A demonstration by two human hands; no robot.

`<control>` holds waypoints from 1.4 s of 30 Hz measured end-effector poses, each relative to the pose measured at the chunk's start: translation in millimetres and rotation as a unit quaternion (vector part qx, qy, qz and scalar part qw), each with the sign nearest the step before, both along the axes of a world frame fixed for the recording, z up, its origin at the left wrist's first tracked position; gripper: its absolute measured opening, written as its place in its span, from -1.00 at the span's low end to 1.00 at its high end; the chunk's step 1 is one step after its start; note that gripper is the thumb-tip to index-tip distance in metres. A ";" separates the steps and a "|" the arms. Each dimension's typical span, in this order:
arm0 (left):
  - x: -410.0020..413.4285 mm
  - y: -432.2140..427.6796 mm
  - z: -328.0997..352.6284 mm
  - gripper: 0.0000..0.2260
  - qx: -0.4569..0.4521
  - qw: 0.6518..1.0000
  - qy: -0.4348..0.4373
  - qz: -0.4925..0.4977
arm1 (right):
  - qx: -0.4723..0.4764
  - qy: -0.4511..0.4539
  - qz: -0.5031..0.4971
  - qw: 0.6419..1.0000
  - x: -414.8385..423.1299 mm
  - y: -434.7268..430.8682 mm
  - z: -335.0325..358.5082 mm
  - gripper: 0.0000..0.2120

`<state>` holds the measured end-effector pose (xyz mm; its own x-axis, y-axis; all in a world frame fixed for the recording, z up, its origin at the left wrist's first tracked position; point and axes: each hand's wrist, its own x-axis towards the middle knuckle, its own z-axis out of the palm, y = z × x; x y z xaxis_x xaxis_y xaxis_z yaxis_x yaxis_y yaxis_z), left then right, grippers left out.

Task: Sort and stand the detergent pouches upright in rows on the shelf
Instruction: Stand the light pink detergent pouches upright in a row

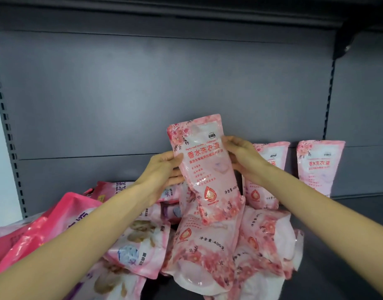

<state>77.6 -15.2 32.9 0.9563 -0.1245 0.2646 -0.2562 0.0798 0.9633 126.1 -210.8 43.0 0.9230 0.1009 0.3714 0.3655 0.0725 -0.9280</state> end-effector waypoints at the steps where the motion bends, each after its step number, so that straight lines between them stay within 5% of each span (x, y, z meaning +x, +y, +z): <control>1: -0.8 -0.5 -0.2 -0.83 -0.003 1.000 -0.002 -0.001 | 0.001 0.001 0.007 1.000 -0.5 -1.8 0.4 -0.85; 20: 14.1 -73.1 7.0 -0.91 -0.055 0.994 -0.035 0.090 | 0.058 -0.017 0.072 0.996 8.2 -86.3 -9.8 -0.95; 42: 44.1 -182.5 10.4 -0.93 -0.012 0.992 -0.051 0.113 | 0.103 -0.085 -0.052 0.990 17.5 -183.7 -19.9 -0.94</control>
<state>121.7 -197.7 43.3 0.9271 0.0967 0.3622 -0.3666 0.0314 0.9299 143.6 -394.5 23.1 0.8467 -0.0855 0.5252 0.5307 0.2078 -0.8217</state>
